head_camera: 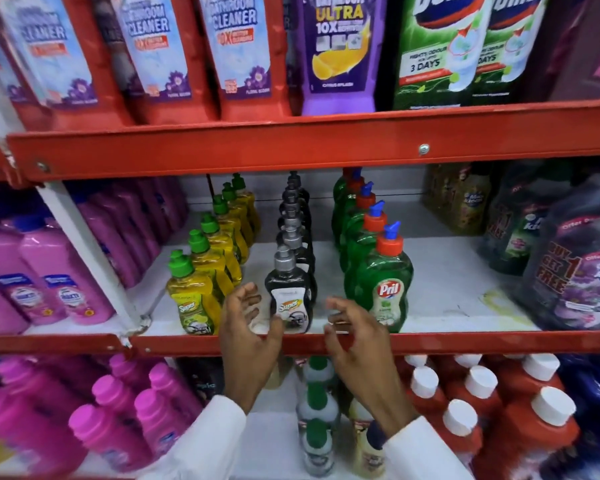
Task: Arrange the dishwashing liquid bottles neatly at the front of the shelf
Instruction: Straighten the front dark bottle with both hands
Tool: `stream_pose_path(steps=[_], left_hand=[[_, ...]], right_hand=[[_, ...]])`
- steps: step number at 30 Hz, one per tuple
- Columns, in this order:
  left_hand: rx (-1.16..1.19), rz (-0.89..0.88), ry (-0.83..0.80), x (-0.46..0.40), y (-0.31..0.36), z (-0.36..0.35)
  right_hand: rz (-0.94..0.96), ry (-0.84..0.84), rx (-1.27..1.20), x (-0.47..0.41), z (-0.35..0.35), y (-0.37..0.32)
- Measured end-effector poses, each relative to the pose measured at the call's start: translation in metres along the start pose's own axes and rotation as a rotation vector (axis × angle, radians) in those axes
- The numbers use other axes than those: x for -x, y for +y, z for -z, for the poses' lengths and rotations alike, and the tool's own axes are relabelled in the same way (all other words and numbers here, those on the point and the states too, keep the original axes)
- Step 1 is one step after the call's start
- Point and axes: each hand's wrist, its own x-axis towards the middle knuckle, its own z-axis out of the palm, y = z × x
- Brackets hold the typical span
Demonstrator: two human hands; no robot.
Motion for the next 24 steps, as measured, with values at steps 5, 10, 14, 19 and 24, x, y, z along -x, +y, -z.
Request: stream_pose_path(steps=[5,10,14,19,24], left_hand=[[-0.102,-0.032,-0.279,-0.019,-0.02,0.007],[-0.052,-0.08,-0.341,-0.021,-0.022,0.01],[-0.002,-0.089,-0.368,-0.019,-0.027,0.009],[-0.006,-0.095,-0.384,-0.02,-0.034,0.009],[0.002,-0.105,-0.397,-0.018,-0.026,0.009]], right_hand=[[-0.087,-0.184,0.081,-0.031,-0.026,0.0],[-0.093,-0.18,0.08,-0.031,-0.028,0.003],[-0.111,-0.172,0.086,-0.028,-0.028,0.004],[-0.126,-0.144,0.108,-0.026,-0.03,0.004],[-0.201,0.002,0.057,-0.017,-0.031,-0.001]])
